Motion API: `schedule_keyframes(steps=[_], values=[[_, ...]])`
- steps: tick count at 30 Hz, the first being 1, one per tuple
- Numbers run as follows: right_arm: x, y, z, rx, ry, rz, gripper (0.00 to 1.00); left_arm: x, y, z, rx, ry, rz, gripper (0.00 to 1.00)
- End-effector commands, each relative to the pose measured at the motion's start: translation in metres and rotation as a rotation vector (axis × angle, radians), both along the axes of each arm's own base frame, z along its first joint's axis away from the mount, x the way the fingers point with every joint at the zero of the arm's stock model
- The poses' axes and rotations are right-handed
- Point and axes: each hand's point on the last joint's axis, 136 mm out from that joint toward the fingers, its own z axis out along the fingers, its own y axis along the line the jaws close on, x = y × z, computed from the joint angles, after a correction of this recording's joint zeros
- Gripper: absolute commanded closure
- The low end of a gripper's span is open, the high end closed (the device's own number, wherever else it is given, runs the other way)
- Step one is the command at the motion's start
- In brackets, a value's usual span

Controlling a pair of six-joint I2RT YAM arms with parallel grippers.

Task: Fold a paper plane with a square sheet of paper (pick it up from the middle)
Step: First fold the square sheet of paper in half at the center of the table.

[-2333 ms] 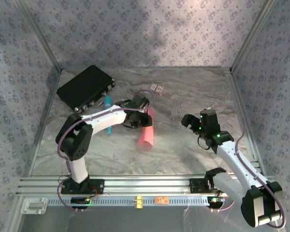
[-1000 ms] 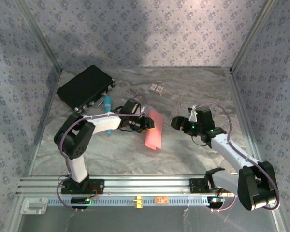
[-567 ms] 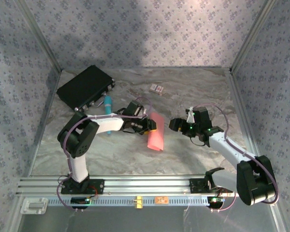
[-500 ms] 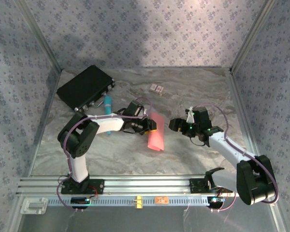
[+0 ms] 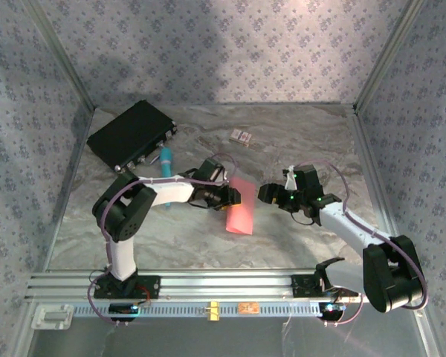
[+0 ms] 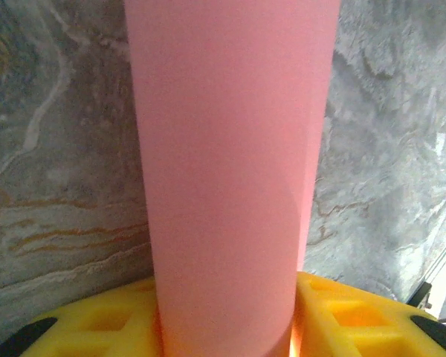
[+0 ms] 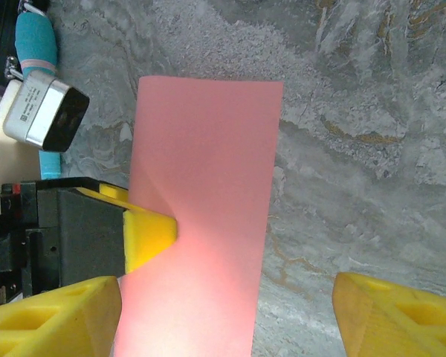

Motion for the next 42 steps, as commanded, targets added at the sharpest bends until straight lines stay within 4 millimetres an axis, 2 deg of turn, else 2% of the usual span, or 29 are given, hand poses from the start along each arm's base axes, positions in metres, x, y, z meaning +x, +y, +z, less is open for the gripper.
schedule_keyframes(steps=[1,11,22,30,42], values=[[0.004,0.005,0.009,0.002,-0.023,0.021,0.23,0.003,-0.001,-0.001,0.027,-0.02,-0.015,0.57],[0.004,0.007,0.005,-0.007,-0.01,0.019,0.23,0.005,0.011,-0.001,0.094,-0.056,0.002,0.5],[0.006,0.015,0.001,-0.012,0.002,0.035,0.23,0.011,0.03,0.013,0.182,-0.141,0.028,0.42],[0.007,0.024,0.0,-0.009,0.011,0.054,0.23,0.013,0.041,0.011,0.194,-0.14,0.013,0.46],[0.008,0.029,-0.007,-0.032,0.027,0.061,0.22,0.004,0.038,-0.002,0.214,-0.082,-0.13,0.46]])
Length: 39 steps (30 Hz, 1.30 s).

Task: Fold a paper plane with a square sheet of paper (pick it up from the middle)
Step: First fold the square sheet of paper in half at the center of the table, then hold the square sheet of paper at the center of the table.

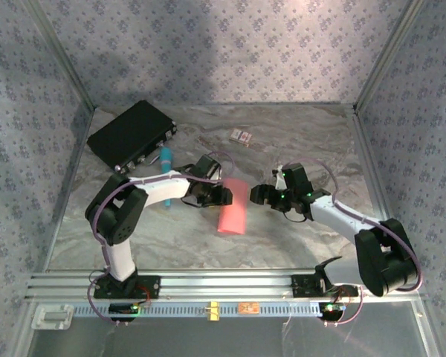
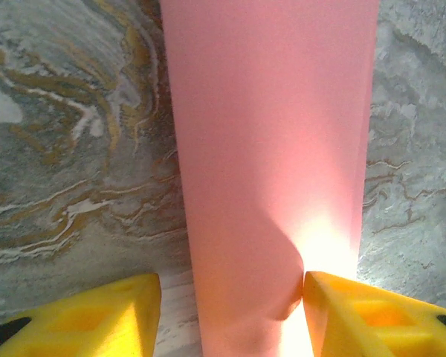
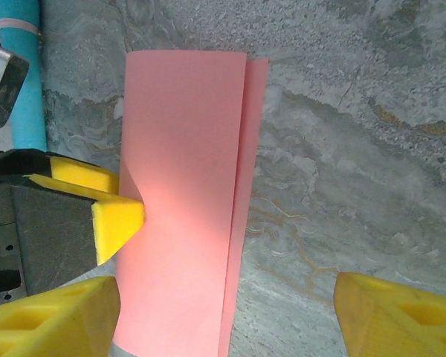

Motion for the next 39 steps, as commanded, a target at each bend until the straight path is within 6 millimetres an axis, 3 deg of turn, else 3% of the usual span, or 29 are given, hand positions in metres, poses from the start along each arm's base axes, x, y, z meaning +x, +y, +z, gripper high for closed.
schedule_keyframes(steps=[1,6,30,34,39], values=[[0.008,0.005,0.007,0.0,-0.017,-0.005,0.22,-0.004,-0.002,-0.003,0.016,0.031,-0.061,0.46],[0.008,0.006,0.005,-0.005,-0.016,-0.001,0.22,-0.001,0.002,-0.01,0.046,0.04,-0.026,0.46],[0.006,0.002,-0.003,-0.034,0.0,-0.013,0.22,-0.012,0.008,-0.035,0.197,0.084,-0.178,0.49],[0.006,0.003,-0.005,-0.032,-0.001,-0.012,0.28,-0.011,0.01,-0.037,0.215,0.083,-0.171,0.49],[0.005,0.013,-0.008,0.013,0.008,0.026,0.52,-0.01,0.01,-0.039,0.218,0.083,-0.159,0.49]])
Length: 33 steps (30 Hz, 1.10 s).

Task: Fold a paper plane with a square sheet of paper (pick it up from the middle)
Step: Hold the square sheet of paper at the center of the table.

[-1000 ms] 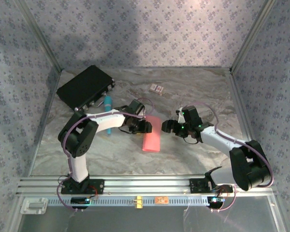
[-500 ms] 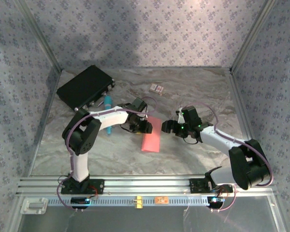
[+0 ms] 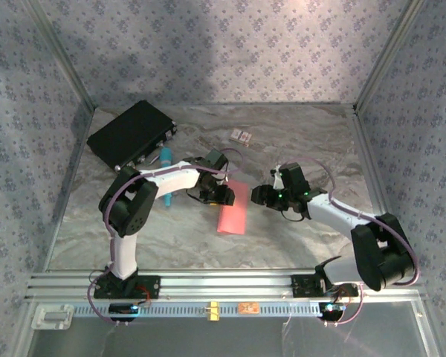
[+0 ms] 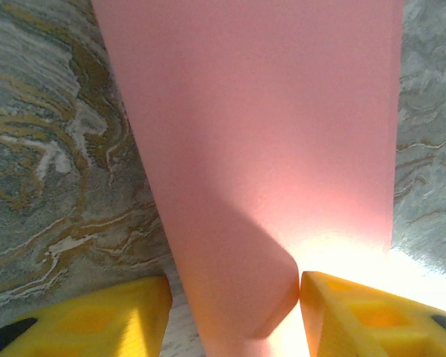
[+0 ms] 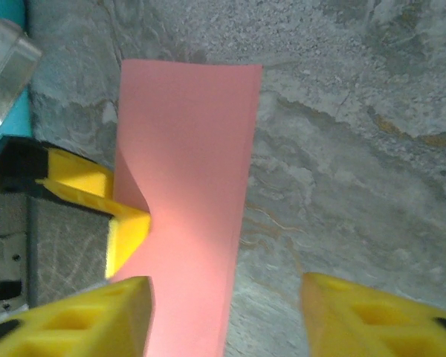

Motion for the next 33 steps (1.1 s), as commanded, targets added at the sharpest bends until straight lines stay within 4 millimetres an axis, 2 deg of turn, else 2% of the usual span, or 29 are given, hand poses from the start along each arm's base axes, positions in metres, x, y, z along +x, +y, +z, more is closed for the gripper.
schedule_keyframes(steps=[1,9,13,22,28,33], values=[[-0.001,0.012,-0.003,0.043,0.025,0.025,0.56,-0.009,0.013,-0.03,0.097,0.038,-0.003,0.49],[-0.001,0.037,-0.019,0.085,0.088,0.08,0.9,-0.01,0.013,-0.031,0.106,0.034,0.002,0.49],[-0.002,0.047,-0.029,0.072,0.12,0.101,1.0,-0.01,0.012,-0.03,0.105,0.032,0.003,0.48],[-0.004,0.063,-0.044,0.087,0.161,0.136,1.0,-0.011,0.01,-0.031,0.101,0.032,0.007,0.48],[-0.021,0.038,-0.072,-0.026,0.233,0.148,1.0,-0.009,0.006,-0.023,0.076,0.016,0.033,0.48],[-0.021,0.031,-0.071,0.011,0.238,0.207,1.0,-0.004,-0.01,0.0,-0.068,-0.002,0.102,0.45]])
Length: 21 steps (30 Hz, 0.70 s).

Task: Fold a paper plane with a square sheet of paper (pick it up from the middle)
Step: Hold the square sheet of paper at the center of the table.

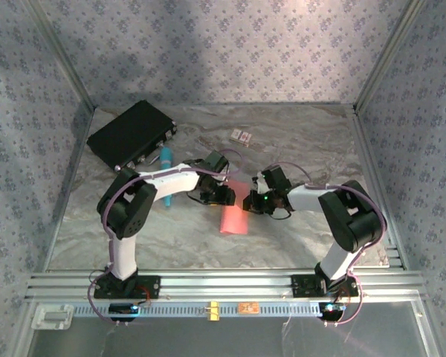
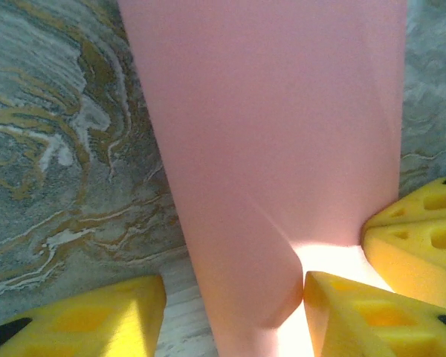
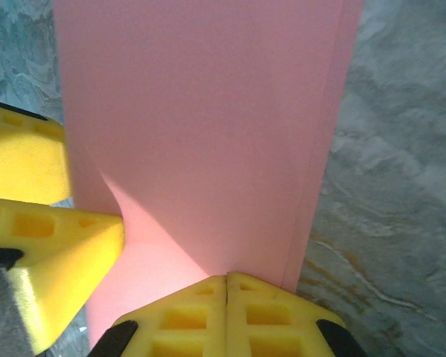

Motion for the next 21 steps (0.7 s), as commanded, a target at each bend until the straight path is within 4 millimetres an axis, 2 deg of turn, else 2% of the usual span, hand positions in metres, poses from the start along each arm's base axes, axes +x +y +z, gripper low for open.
schedule_keyframes(steps=[1,8,21], values=[[-0.012,-0.014,-0.015,-0.035,0.061,0.053,1.0,-0.003,-0.009,0.001,-0.073,0.015,0.058,0.45],[-0.01,-0.009,-0.016,-0.017,0.07,0.083,1.0,0.0,-0.019,0.013,-0.202,0.035,0.135,0.43],[-0.009,-0.017,-0.021,-0.057,0.075,0.042,1.0,-0.007,-0.022,0.021,-0.253,0.04,0.174,0.51]])
